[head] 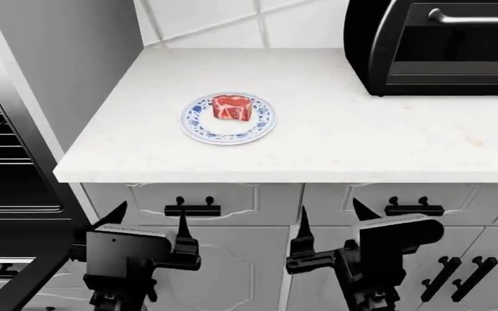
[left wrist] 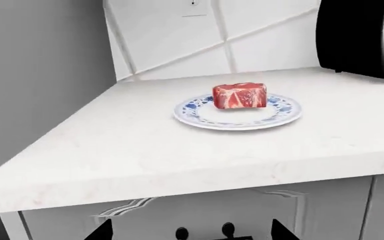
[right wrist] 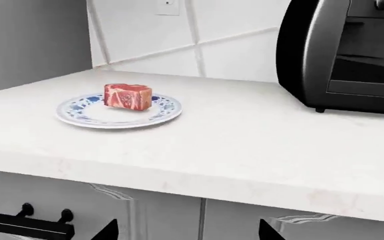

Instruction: Place the steak on the top rack of the oven.

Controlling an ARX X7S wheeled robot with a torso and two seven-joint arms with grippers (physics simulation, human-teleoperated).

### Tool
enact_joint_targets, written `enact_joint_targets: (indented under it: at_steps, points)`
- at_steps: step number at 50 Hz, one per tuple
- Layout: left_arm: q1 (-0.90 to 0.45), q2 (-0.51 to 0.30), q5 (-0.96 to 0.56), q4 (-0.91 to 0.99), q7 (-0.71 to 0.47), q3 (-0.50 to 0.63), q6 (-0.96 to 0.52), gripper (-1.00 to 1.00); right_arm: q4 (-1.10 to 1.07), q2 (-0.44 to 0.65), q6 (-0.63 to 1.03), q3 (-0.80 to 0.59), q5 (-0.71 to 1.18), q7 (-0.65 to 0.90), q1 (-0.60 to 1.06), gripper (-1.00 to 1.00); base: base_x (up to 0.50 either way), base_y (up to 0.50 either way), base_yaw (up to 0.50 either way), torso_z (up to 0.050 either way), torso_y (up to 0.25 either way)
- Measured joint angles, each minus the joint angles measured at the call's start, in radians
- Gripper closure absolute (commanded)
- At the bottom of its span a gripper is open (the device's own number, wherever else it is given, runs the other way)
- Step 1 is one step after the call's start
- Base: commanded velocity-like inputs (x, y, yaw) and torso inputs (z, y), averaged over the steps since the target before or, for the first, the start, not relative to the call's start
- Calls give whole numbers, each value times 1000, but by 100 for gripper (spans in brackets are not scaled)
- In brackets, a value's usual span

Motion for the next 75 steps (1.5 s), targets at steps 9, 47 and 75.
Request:
enact_joint_targets:
  at_steps: [9, 47, 75]
  points:
    - [-87, -16, -168, 208, 33, -89, -347, -100, -224, 20, 341, 45, 121, -16, 130, -100, 0, 0, 0, 40, 0]
    - [-455, -28, -899, 319, -342, -404, -946, -100, -227, 171, 906, 261, 1168, 682, 632, -100, 132, 0, 0, 0, 0]
    - [-505, -80, -967, 285, -442, -401, -921, -100, -157, 237, 858, 188, 1399, 882, 721, -100, 393, 0, 0, 0, 1]
